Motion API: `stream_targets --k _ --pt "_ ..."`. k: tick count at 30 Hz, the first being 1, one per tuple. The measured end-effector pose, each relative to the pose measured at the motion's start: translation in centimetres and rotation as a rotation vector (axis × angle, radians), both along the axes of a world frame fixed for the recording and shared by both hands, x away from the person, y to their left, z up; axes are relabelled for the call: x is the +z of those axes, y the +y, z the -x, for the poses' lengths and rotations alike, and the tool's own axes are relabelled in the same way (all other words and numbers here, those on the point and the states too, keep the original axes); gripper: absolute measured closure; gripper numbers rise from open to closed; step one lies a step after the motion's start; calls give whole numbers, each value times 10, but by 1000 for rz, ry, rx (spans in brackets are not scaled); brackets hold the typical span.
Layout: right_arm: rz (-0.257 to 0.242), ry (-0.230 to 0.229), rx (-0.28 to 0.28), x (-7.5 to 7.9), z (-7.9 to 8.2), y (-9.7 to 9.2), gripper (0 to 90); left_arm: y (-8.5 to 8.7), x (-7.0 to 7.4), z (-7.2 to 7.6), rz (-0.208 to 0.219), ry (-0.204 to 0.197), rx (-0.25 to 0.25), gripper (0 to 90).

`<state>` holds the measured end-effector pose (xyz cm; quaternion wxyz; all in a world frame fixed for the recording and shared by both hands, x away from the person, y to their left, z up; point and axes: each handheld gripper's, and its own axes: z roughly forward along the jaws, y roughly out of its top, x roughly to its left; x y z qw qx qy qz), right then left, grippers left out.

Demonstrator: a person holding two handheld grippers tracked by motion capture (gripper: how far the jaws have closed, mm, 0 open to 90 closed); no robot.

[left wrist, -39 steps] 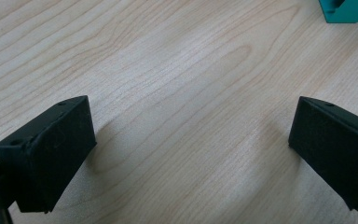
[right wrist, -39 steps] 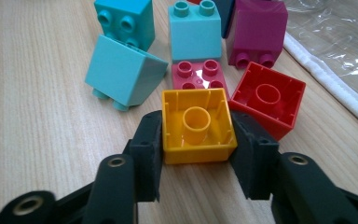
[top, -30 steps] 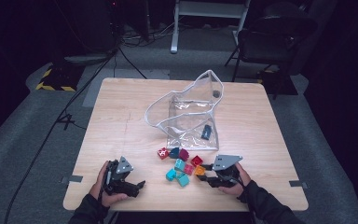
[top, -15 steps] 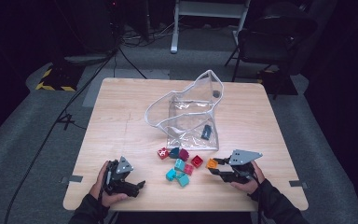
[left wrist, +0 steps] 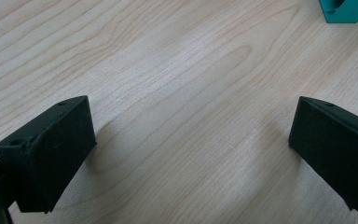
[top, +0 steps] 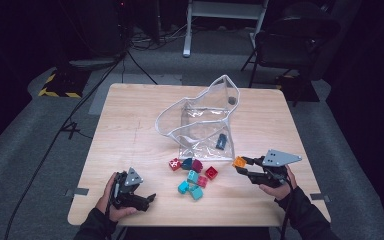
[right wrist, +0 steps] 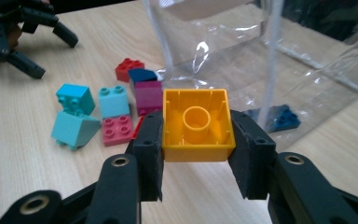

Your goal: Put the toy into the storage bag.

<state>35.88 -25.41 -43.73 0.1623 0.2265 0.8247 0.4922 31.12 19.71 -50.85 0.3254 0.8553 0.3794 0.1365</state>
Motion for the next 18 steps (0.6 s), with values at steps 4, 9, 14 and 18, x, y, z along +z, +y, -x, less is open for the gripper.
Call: stream_targets --k 4,9,14,18 --pt "-22 -21 -16 10 -3 -5 593 0 0 0 0 0 0 6" --pt "-37 -40 -34 19 -6 -10 593 0 0 0 0 0 0 6" --pt "-63 -64 -57 31 -13 -15 593 0 0 0 1 0 0 6" --pt "-67 -76 -65 37 -15 -17 593 0 0 0 0 0 0 6"
